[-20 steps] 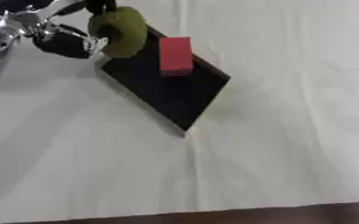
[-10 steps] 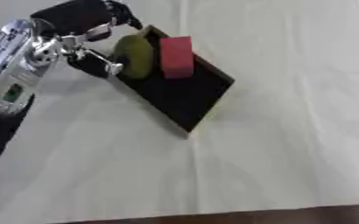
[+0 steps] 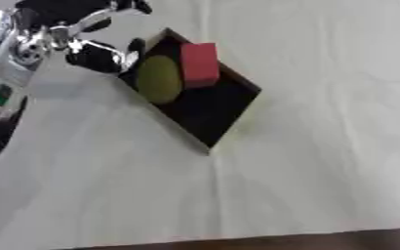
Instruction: Pick up objects on the table and place them in the box.
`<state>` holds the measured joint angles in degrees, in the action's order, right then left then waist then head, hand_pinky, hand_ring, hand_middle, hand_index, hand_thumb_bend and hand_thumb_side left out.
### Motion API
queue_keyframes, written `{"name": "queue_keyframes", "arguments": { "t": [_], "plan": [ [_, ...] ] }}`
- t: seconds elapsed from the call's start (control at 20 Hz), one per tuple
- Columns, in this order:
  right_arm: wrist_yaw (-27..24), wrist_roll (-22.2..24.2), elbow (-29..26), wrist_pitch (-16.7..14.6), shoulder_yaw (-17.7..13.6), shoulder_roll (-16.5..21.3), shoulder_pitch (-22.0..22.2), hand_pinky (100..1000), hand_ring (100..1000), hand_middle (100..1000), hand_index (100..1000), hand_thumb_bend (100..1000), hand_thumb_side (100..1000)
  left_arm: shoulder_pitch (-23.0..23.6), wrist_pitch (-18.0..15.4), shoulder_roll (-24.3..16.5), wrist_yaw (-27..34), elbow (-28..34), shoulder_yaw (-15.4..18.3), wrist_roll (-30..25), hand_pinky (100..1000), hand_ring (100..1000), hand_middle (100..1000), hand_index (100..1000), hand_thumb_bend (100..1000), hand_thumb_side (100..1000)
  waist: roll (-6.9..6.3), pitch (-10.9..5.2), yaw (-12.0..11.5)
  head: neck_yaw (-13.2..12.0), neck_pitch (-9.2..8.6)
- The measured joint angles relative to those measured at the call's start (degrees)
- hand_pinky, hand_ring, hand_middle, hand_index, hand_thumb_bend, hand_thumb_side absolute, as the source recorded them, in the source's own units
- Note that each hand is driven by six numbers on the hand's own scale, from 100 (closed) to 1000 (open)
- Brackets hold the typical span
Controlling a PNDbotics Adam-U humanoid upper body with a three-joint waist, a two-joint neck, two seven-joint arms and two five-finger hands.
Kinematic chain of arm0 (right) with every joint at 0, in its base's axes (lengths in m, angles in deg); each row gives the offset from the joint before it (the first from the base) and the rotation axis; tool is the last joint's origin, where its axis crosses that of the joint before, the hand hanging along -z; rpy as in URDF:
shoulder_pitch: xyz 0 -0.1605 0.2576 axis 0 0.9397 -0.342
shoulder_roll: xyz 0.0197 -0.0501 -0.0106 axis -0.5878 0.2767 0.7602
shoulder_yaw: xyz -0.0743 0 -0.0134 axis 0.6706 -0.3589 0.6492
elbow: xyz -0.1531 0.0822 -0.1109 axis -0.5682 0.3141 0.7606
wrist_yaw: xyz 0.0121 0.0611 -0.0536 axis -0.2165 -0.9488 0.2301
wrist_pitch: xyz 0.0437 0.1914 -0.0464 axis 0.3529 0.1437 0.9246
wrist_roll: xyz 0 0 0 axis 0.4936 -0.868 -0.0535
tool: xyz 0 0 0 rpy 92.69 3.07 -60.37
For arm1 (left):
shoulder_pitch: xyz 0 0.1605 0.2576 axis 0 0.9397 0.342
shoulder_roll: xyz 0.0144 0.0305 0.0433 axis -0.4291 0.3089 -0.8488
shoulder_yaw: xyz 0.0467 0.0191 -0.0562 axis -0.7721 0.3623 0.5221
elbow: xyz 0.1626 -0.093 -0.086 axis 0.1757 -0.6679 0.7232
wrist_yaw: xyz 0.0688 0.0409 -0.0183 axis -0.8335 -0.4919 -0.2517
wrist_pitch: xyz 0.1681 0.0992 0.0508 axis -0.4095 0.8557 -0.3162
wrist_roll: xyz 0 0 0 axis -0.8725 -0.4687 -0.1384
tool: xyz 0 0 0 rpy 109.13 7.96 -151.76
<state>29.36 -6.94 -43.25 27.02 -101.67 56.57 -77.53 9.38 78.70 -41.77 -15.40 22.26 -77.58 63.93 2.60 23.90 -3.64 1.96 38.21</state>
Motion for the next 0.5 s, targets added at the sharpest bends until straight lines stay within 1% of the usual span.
{"name": "queue_keyframes", "arguments": {
  "t": [0.05, 0.15, 0.35, 0.5],
  "plan": [
    [0.0, -0.02, -0.01, -0.02, -0.01, 0.0, 0.24, 1000, 1000, 640, 754, 100, 470, 0.01, 0.64, -0.16, 0.87, 1.49, 0.68, 0.54, 738, 763, 739, 834, 100, 389, 0.06, -0.14, -0.08, 0.09, 0.01],
    [0.0, -0.15, -0.04, -0.15, -0.03, 0.0, 0.55, 1000, 1000, 641, 754, 100, 470, 0.0, 1.75, -0.25, 2.79, 4.53, 2.47, 1.89, 723, 751, 733, 829, 100, 451, 0.3, -0.38, -0.3, 0.19, 0.02],
    [0.0, -1.04, -0.36, -0.87, -0.41, 0.0, 0.93, 1000, 1000, 645, 755, 100, 470, 0.0, 2.68, -0.22, 6.43, 10.5, 6.48, 5.19, 708, 743, 729, 827, 100, 499, 0.35, -0.6, -0.7, 0.48, 0.06],
    [-0.04, -2.34, -0.37, -2.12, -0.73, 0.01, 0.98, 1000, 1000, 650, 757, 100, 470, 1.04, 1.69, -0.01, 9.02, 14.79, 9.25, 7.75, 704, 741, 728, 823, 100, 498, 0.38, -0.63, -0.94, 0.69, 0.06]
  ]
}}
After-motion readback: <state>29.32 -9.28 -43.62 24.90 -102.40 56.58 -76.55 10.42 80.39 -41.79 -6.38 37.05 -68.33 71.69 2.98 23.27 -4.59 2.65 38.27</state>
